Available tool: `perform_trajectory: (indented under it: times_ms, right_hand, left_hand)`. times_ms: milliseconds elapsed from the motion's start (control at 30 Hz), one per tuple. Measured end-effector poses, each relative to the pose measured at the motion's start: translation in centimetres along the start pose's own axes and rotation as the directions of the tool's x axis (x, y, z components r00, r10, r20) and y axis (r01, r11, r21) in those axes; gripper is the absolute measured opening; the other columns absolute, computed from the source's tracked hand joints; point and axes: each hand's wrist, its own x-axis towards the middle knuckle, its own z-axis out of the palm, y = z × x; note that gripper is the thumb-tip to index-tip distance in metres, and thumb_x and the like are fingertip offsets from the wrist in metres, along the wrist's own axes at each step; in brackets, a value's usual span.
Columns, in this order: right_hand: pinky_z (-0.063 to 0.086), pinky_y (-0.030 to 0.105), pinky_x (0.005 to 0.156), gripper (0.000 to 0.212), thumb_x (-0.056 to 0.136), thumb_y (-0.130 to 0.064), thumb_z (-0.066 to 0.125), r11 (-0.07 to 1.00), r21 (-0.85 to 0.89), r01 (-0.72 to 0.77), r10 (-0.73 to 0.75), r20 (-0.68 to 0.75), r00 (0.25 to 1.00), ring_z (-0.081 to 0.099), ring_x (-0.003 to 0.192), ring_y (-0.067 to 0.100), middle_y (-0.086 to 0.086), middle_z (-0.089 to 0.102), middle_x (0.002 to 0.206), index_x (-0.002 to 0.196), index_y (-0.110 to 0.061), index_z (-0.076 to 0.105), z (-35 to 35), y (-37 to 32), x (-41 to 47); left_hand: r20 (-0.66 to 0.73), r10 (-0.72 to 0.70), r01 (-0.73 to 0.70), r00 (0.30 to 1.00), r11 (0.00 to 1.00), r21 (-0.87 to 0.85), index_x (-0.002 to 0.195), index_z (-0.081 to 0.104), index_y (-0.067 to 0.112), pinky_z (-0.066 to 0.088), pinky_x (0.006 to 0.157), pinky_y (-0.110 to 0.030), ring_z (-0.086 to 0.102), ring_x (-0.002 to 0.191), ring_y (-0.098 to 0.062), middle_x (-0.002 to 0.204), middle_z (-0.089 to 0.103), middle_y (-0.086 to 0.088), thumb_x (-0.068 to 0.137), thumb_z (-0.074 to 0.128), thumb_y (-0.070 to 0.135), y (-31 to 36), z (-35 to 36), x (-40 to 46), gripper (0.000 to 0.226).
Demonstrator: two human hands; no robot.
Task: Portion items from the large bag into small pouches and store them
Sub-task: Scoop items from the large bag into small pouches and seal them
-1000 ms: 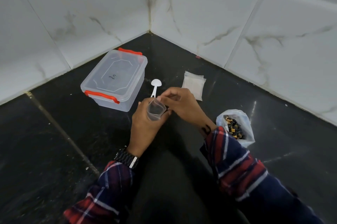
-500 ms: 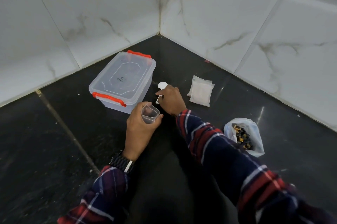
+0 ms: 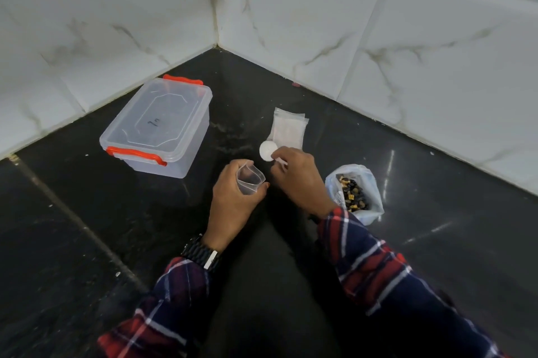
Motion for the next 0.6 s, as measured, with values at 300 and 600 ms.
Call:
perform_trajectory:
  times_ms: [300, 600]
  right_hand:
    - [0.042, 0.008, 0.063, 0.006, 0.08, -0.015, 0.071, 0.949, 0.21, -0.234, 0.28, -0.227, 0.933, 0.059, 0.068, -0.001, -0.009, 0.065, 0.076, 0.085, -0.017, 0.07, -7.2, 3.9, -5.6]
    - [0.048, 0.014, 0.059, 0.01, 0.079, -0.014, 0.075, 0.763, 0.536, -0.361, 0.539, -0.218, 0.814, 0.065, 0.071, 0.004, -0.006, 0.072, 0.08, 0.08, -0.023, 0.074, -10.3, 7.6, -8.2]
  left_hand:
    - [0.171, 0.046, -0.037, 0.984, 0.998, -0.058, 0.109, 0.052, 0.024, 0.043, 0.076, -0.011, 0.056, 0.096, -0.006, 0.107, 0.058, 0.006, 0.072, 0.079, 0.027, 2.8, 5.9, -1.6, 0.046]
    - [0.263, 0.063, -0.071, 0.963, 0.997, 0.021, 0.105, 0.045, 0.027, 0.053, 0.082, -0.035, 0.06, 0.092, -0.01, 0.101, 0.059, 0.008, 0.07, 0.078, 0.043, 4.1, 9.5, -1.4, 0.051]
